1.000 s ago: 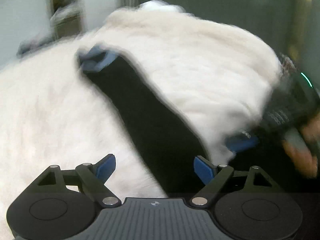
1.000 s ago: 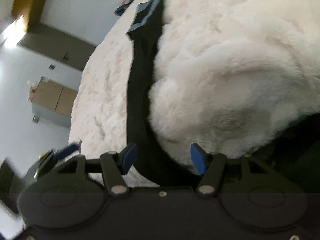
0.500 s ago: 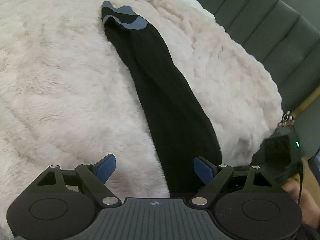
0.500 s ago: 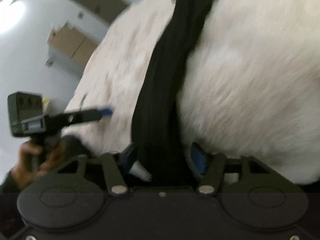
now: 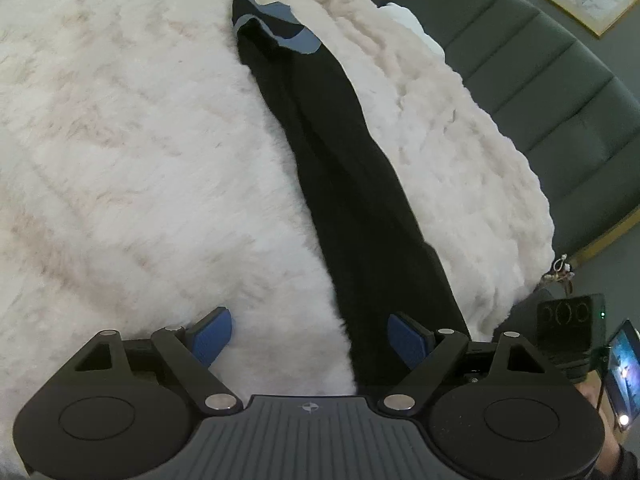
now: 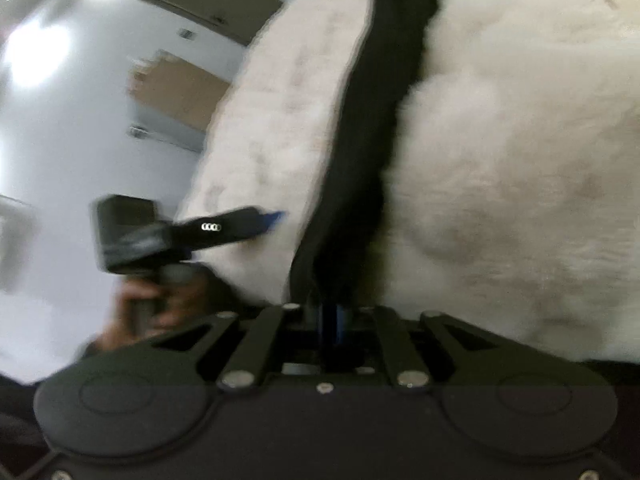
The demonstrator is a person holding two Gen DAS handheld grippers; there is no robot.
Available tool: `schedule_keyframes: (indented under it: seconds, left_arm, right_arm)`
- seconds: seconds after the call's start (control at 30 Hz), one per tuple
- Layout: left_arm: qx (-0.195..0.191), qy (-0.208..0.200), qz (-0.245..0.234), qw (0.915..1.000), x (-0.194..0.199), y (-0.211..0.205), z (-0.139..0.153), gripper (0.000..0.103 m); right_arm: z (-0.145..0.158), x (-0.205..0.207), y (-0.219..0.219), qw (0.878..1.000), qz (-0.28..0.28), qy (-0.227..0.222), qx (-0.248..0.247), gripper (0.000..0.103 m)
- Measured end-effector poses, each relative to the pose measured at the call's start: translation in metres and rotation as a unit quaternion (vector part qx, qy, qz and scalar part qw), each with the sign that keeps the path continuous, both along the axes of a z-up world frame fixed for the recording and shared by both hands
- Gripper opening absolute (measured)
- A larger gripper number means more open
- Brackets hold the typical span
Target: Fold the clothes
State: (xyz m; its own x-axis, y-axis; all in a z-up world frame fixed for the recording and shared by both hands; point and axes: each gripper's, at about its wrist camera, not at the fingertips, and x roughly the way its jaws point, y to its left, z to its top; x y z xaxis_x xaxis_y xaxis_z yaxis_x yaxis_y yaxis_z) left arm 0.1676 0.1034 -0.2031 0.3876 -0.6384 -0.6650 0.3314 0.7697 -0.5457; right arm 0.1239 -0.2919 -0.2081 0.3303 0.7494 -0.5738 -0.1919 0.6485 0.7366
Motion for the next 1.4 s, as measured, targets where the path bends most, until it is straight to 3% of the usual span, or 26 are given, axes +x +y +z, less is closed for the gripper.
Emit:
schedule_keyframes:
  seconds: [0.03,0.07,0.2,0.27,0.3,0.4,0.47,0.53,0.57,0.63,0.77,0.93,1.07,1.2,1.27,1.4]
  left_arm:
    - [0.0,-0.003,-0.002,1.0,-0.002,0.001,0.0,0.082]
    - [0.0,-0.007,-0.005,1.0,-0.006,0.002,-0.001,0.082]
    - [-0.009,-0.012,-0.01,0.9998,-0.01,0.005,-0.002,0.082]
    - [-0.017,-0.009,-0.01,0.9998,-0.008,0.008,-0.004,0.082]
    - [-0.021,-0.006,-0.009,0.9997,-0.006,0.009,-0.005,0.082]
    - [-0.023,-0.002,-0.009,0.9997,-0.003,0.008,-0.01,0.082]
    - [-0.024,-0.005,-0.011,0.9996,-0.004,0.007,-0.01,0.082]
    - [-0.026,-0.006,-0.014,0.9995,-0.004,0.009,-0.01,0.082]
    - [-0.028,-0.007,-0.016,0.9994,-0.005,0.01,-0.009,0.082]
    - [-0.034,-0.008,-0.017,0.9993,-0.007,0.013,-0.008,0.082]
    - [-0.048,0.002,-0.01,0.9988,-0.007,0.021,-0.005,0.082]
    - [-0.086,0.012,-0.005,0.9962,0.007,0.029,0.006,0.083]
    - [-0.121,0.011,0.013,0.9926,0.055,0.024,0.017,0.09]
    - [-0.079,-0.011,0.042,0.996,0.144,-0.001,0.029,0.092]
    - [-0.076,-0.002,0.054,0.9956,0.188,-0.012,0.03,0.092]
    - [-0.11,0.041,0.082,0.9897,0.271,-0.028,0.021,0.092]
  right_arm:
    - [-0.001,-0.001,0.003,1.0,0.001,-0.002,-0.016,0.048]
    - [-0.001,0.0,0.004,1.0,0.001,-0.003,-0.018,0.055]
    - [-0.004,0.001,0.004,0.998,-0.019,-0.028,-0.045,0.055]
    - [-0.007,0.006,0.005,0.998,-0.008,-0.037,-0.045,0.055]
    - [-0.014,0.011,0.009,0.999,0.018,-0.021,-0.035,0.055]
    - [-0.039,0.021,0.024,0.994,0.099,0.051,-0.003,0.032]
    - [-0.048,0.018,0.033,0.989,0.132,0.065,-0.012,0.005]
    - [-0.047,0.015,0.038,0.987,0.147,0.065,-0.009,0.004]
    - [-0.032,0.005,0.038,0.985,0.159,0.048,0.043,0.004]
    - [-0.01,-0.006,0.034,0.984,0.148,0.022,0.095,0.004]
    - [0.022,-0.026,0.032,0.989,0.108,0.011,0.103,0.004]
    - [0.088,-0.069,0.012,0.98,0.117,-0.04,0.159,0.003]
    - [0.111,-0.082,-0.025,0.979,0.109,-0.042,0.169,0.003]
    - [0.11,-0.085,-0.055,0.98,0.099,-0.03,0.168,0.004]
    - [0.109,-0.084,-0.06,0.98,0.093,-0.026,0.173,0.004]
    - [0.11,-0.074,-0.054,0.977,0.079,-0.029,0.197,0.004]
